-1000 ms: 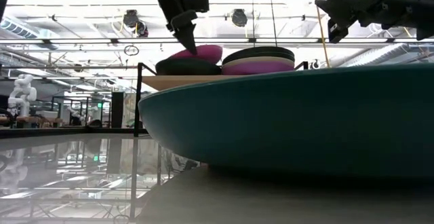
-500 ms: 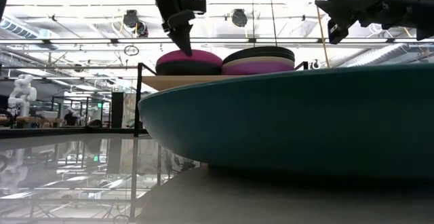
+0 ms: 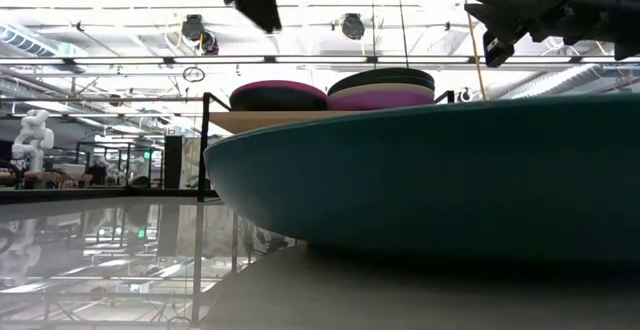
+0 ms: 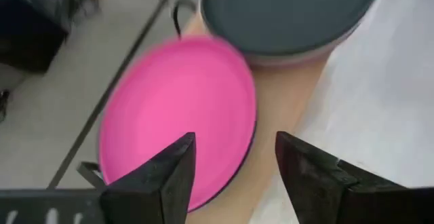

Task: Place and stack plates onto a shelf
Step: Stack the dark green plate on top of the pink plate on the shelf

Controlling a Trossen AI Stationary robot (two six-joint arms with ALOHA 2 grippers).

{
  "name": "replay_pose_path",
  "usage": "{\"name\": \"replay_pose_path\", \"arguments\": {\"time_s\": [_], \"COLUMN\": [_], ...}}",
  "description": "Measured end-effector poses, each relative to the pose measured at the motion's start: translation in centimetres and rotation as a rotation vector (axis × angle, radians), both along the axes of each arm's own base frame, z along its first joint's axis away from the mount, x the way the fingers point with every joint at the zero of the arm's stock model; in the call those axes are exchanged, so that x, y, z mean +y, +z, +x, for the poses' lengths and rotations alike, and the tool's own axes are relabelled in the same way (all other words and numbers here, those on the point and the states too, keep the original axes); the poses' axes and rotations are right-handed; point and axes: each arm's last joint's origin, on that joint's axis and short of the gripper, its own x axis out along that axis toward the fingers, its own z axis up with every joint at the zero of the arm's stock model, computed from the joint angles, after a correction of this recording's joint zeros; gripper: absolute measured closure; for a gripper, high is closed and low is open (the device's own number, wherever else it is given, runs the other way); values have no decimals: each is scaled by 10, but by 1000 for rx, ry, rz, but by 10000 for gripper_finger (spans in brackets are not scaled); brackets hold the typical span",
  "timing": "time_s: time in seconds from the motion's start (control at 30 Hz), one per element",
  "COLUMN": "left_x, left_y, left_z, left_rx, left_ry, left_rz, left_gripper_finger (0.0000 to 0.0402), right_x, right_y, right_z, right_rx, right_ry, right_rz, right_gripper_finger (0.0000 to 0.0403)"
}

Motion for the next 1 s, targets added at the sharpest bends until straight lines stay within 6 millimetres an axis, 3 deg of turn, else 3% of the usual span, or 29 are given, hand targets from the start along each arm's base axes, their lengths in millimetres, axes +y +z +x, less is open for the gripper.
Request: {"name": "replay_pose_path", "arguments": {"time_s": [0.2,0.37,0.5,0.7,0.83,1.0], "left_x": [-38,-78,-115,-163,-177,-174], "left_y": [41,46,21,-41,-80,-121], "left_z": [-32,-57,-60,-55,-57,-64], "left_rx": [-178,-310,-430,-666,-762,-856], "left_ry": [-81,-143,-229,-368,-394,-365], "left_rz": [22,1,12,-2,18,13], "left_gripper_finger": [193,193,193,193,193,193], "right_x": [1,4,6,12,19,31], "right_y": [-3,-5,-5,-1,8,17], "right_z": [0,0,0,1,3,14], "right_rx": [28,52,53,55,73,205], "right_ry": [50,77,51,42,33,19], "right_rz": [-1,2,36,33,23,-16], "right_gripper_finger": [325,325,325,325,325,325]}}
